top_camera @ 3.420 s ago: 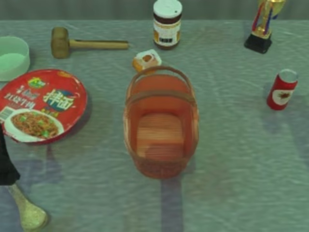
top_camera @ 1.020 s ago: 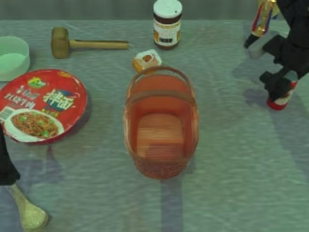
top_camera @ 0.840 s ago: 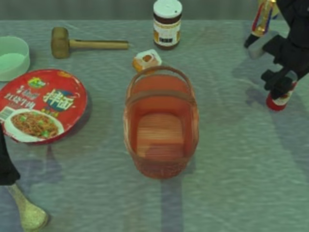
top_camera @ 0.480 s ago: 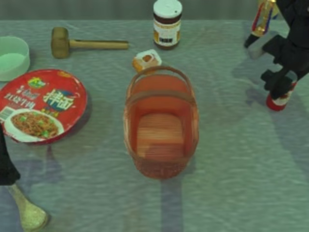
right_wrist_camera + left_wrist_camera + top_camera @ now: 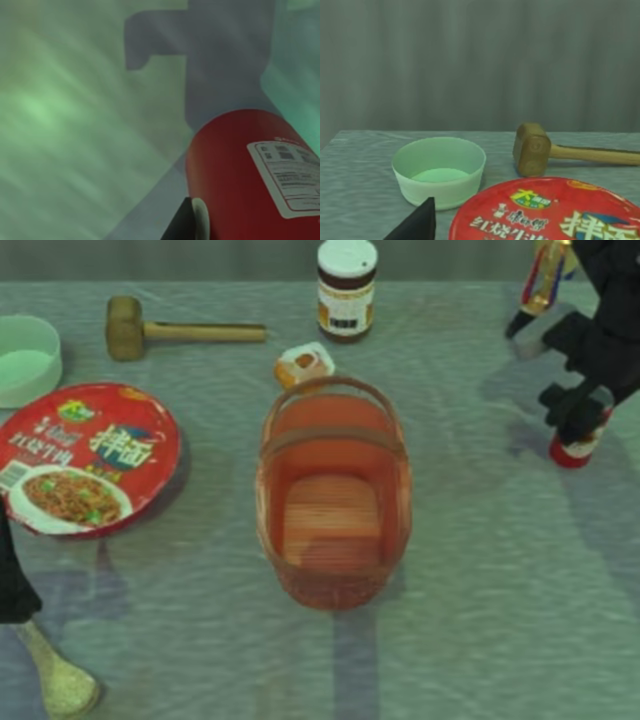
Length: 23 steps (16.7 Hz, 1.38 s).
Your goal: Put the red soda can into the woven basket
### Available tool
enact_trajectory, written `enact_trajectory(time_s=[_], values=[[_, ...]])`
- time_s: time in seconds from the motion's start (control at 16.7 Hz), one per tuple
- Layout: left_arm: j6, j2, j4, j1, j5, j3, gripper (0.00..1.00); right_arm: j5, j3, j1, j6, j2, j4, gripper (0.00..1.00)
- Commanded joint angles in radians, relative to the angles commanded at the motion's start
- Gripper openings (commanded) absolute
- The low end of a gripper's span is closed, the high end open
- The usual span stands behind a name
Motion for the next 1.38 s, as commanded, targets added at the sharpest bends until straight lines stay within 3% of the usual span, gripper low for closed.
enact_trajectory(time_s=[0.18,0.36,0.54,1.08,1.26,1.38], values=[[0.0,0.0,0.0,0.0,0.0,0.0,1.0,-0.06,-0.031,0.015,0.029,-0.013,0.093,0.0],[0.0,0.0,0.0,0.0,0.0,0.0,1.0,-0.171,-0.092,0.038,0.091,-0.034,0.279,0.0],[0.0,0.0,0.0,0.0,0.0,0.0,1.0,-0.319,-0.182,0.066,0.179,-0.064,0.549,0.0],[0.0,0.0,0.0,0.0,0.0,0.0,1.0,-0.83,-0.539,0.164,0.501,-0.208,1.5,0.0],[0.0,0.0,0.0,0.0,0.0,0.0,1.0,-0.971,-0.638,0.19,0.584,-0.272,1.748,0.0],[0.0,0.0,0.0,0.0,0.0,0.0,1.0,-1.042,-0.685,0.204,0.622,-0.311,1.862,0.0]])
